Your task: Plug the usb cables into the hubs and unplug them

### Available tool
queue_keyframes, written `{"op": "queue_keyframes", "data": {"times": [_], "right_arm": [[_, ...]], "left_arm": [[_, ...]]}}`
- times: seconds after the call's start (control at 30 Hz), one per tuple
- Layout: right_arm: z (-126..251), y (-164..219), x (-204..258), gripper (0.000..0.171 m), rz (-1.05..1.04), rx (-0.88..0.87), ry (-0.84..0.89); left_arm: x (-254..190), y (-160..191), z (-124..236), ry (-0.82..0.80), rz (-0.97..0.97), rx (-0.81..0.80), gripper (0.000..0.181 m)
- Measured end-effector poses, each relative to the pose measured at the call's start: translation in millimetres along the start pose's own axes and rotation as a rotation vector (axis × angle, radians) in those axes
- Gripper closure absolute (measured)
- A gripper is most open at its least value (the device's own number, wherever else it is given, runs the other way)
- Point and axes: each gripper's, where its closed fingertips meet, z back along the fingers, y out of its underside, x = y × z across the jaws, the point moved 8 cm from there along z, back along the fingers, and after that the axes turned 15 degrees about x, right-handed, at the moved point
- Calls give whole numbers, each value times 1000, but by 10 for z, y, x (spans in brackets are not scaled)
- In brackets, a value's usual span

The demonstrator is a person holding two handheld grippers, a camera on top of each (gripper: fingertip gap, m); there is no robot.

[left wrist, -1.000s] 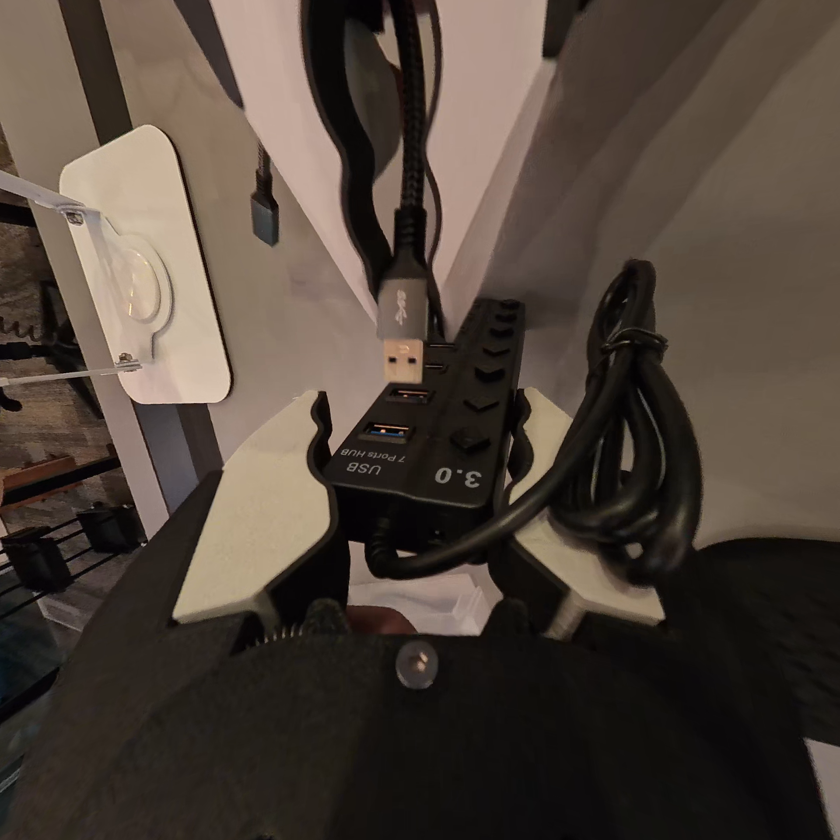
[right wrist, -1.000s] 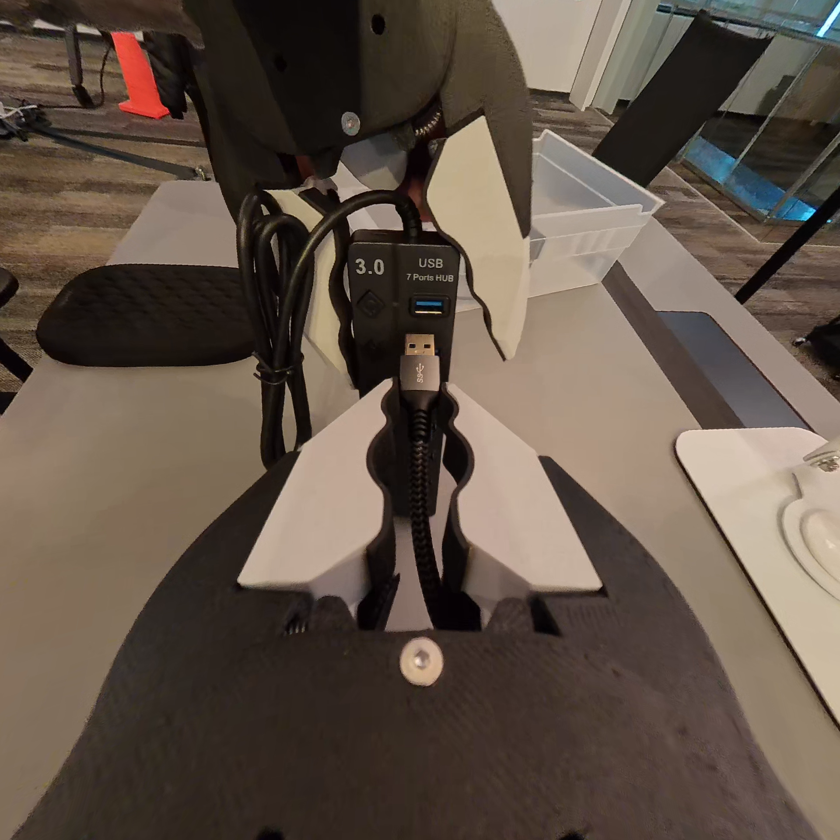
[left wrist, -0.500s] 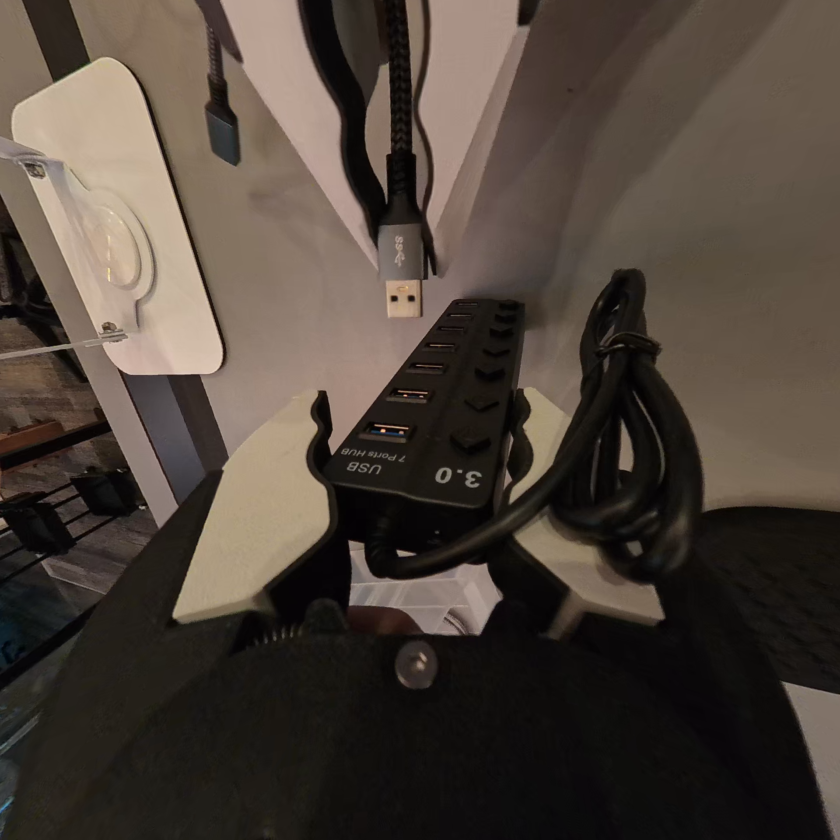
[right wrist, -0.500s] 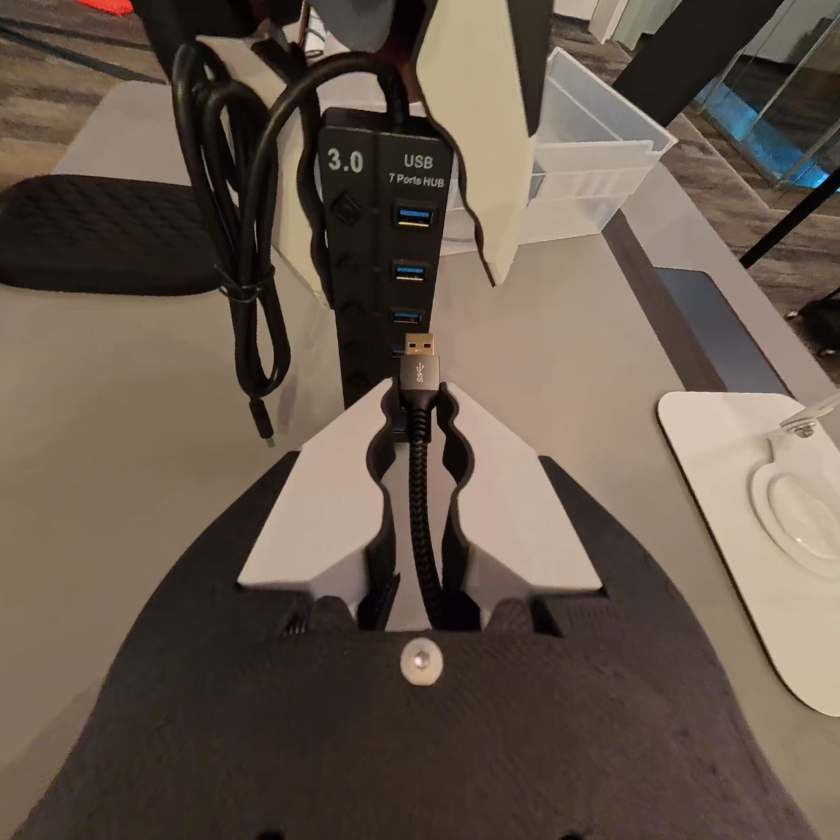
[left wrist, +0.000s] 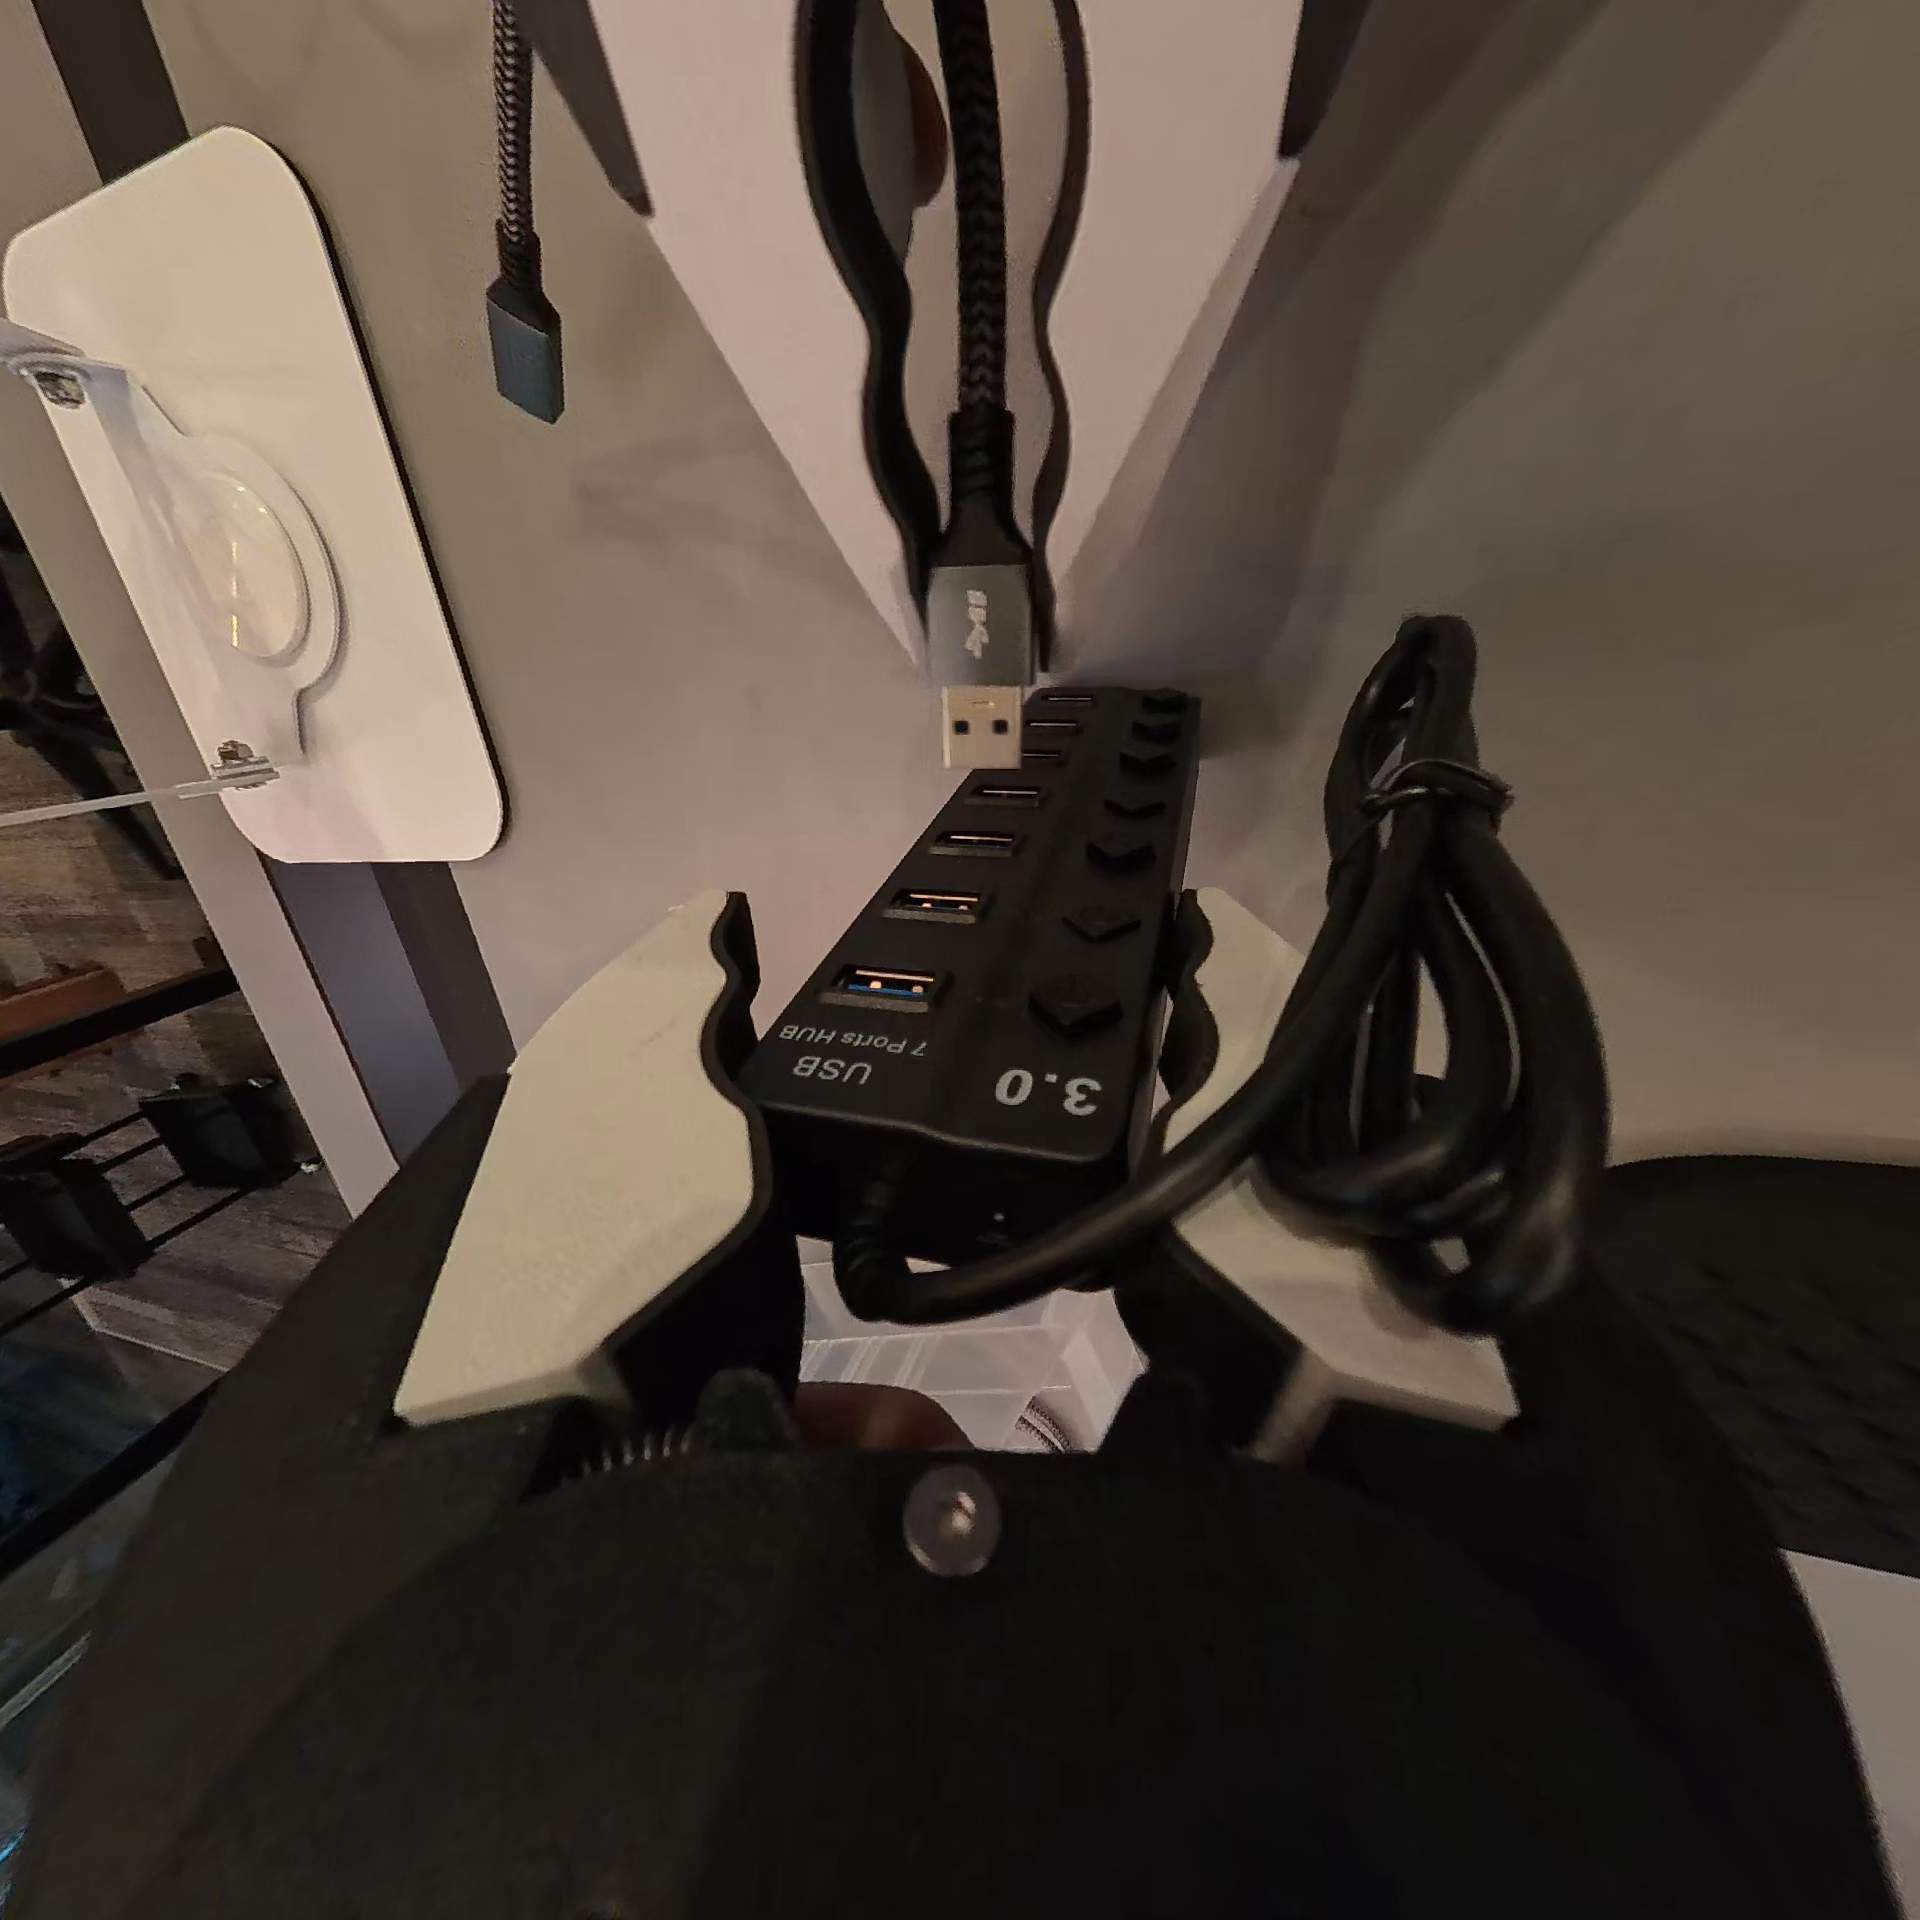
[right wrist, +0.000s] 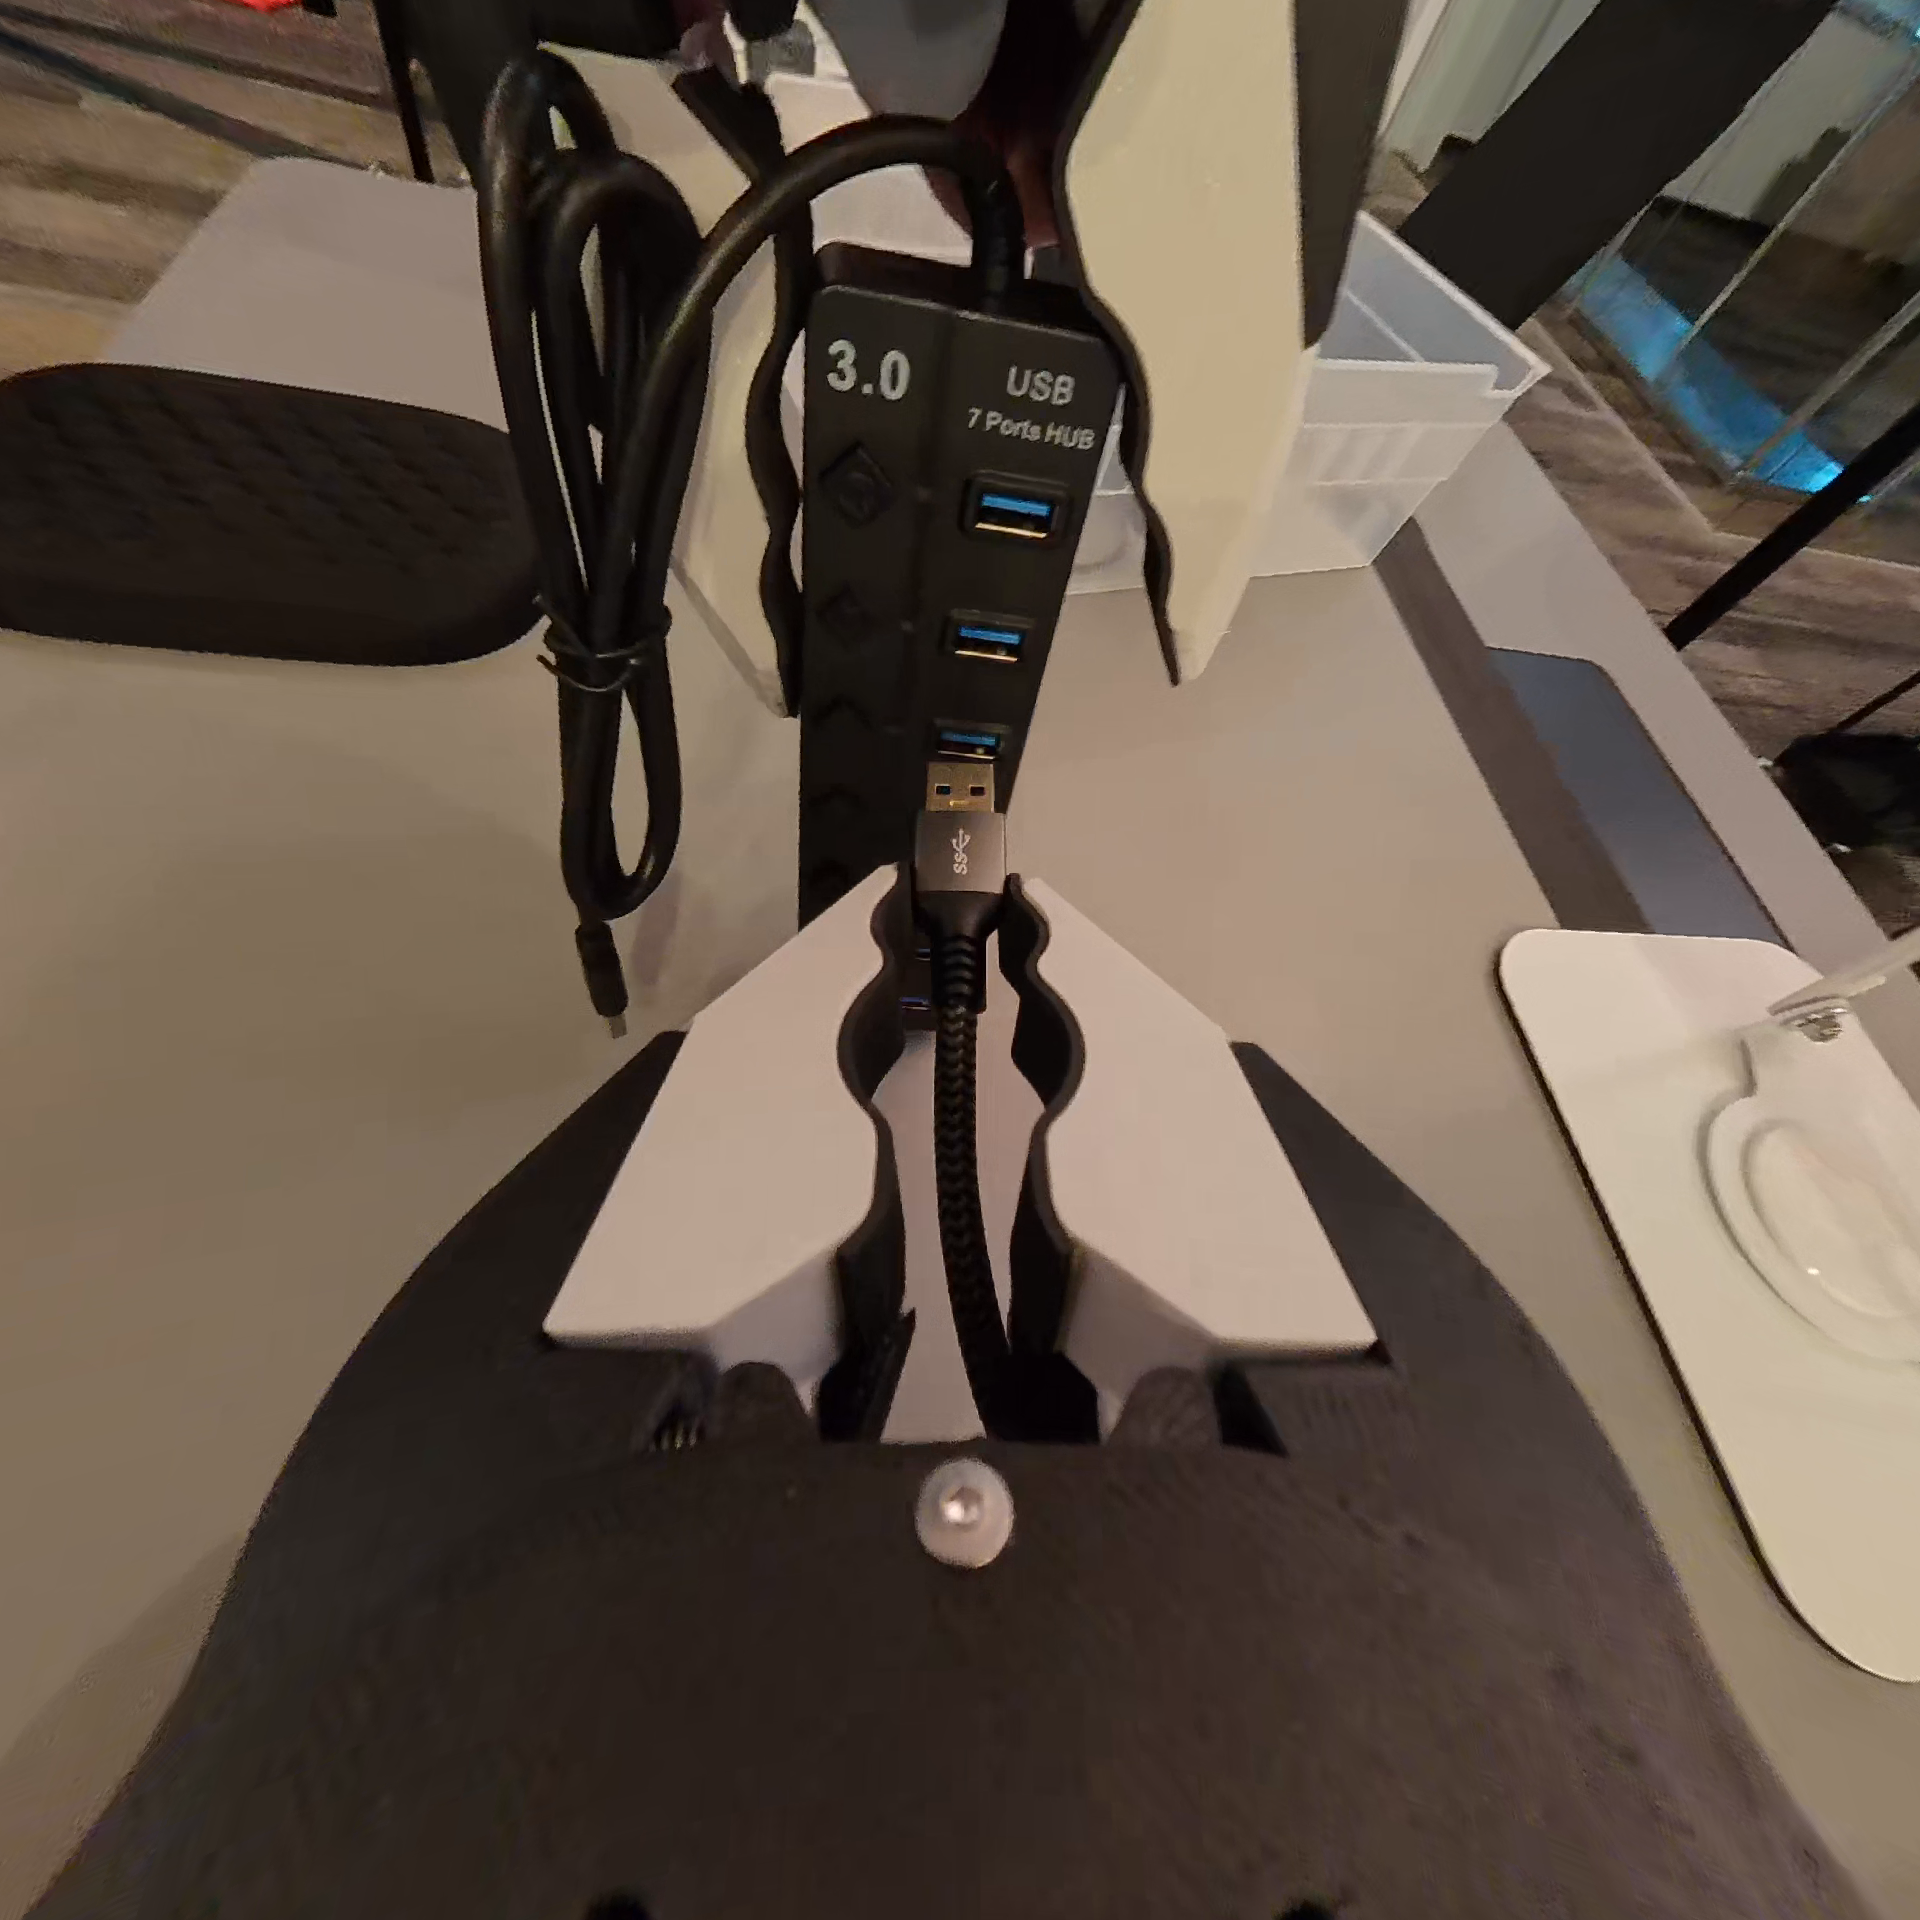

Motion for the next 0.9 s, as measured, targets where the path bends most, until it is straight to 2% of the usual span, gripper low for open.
{"op": "queue_keyframes", "data": {"times": [0.03, 0.33, 0.9], "right_arm": [[-15, 0, 14, 158, 1, 5, -7], [-62, 28, 9, 158, -45, -13, -71], [-83, 16, -1, 158, -63, -8, -62]], "left_arm": [[-2, -2, 2, -1, -1, 1, 106], [-43, -136, 40, -37, -50, 2, 106], [-56, -120, 42, -42, -40, -4, 106]]}}
